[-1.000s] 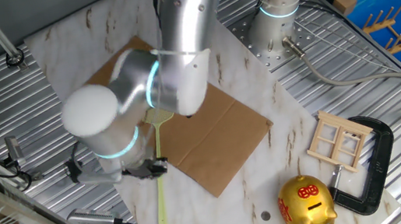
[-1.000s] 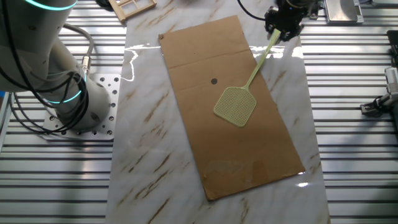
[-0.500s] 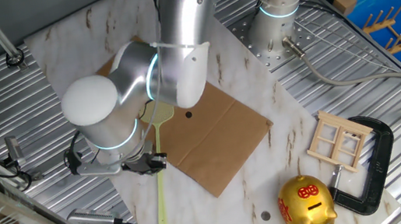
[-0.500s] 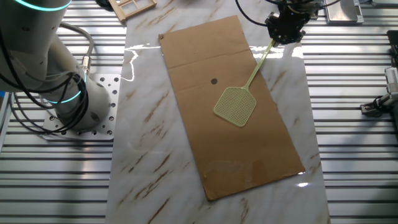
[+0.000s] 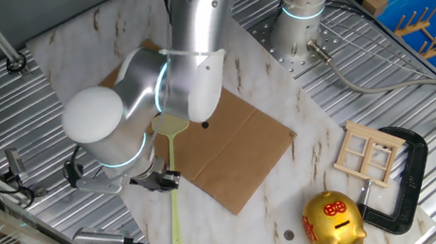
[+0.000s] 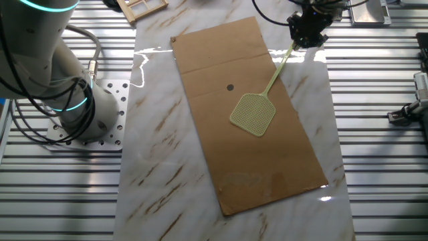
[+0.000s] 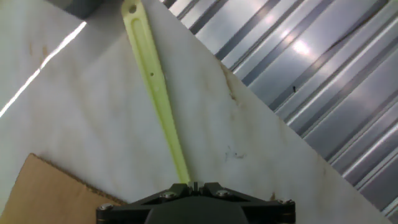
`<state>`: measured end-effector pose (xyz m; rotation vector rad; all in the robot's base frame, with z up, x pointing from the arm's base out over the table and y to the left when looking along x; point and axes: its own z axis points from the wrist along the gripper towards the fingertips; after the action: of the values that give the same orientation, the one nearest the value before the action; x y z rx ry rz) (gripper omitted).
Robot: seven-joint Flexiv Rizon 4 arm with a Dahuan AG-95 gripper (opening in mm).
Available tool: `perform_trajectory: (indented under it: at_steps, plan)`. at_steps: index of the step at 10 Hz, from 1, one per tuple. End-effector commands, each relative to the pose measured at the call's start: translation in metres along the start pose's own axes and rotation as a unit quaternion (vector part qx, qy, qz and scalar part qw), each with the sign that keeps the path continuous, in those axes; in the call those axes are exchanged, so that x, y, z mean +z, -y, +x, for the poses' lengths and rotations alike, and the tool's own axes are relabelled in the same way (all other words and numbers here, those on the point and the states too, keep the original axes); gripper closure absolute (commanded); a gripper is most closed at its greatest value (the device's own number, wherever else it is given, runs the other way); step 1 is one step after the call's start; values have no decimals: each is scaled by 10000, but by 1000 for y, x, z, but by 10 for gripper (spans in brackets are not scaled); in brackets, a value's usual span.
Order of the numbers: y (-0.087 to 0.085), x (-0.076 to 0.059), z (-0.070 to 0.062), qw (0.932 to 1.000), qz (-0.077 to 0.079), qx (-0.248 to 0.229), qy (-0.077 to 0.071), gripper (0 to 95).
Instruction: Swat with a flyswatter
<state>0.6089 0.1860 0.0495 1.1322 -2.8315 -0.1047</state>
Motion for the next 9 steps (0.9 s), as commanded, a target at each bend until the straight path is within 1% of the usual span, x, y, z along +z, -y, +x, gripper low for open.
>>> perform_trajectory:
  at_steps: [1, 2, 4, 5, 6, 7, 8, 9]
  plan:
    - [25, 3, 5, 9995, -37, -326, 4, 950]
    - [39, 7, 9, 9992, -46, -403, 15, 950]
    - [57, 11, 14, 9986, -62, -529, 32, 950]
    - [58, 9, 17, 9996, -78, -248, 58, 950]
    - [46, 7, 14, 9997, -90, -207, -9, 950]
    - [46, 7, 14, 9998, -113, -144, 4, 950]
    - [46, 7, 14, 9999, -113, 6, -15, 950]
    - [46, 7, 14, 9997, -76, 205, -72, 950]
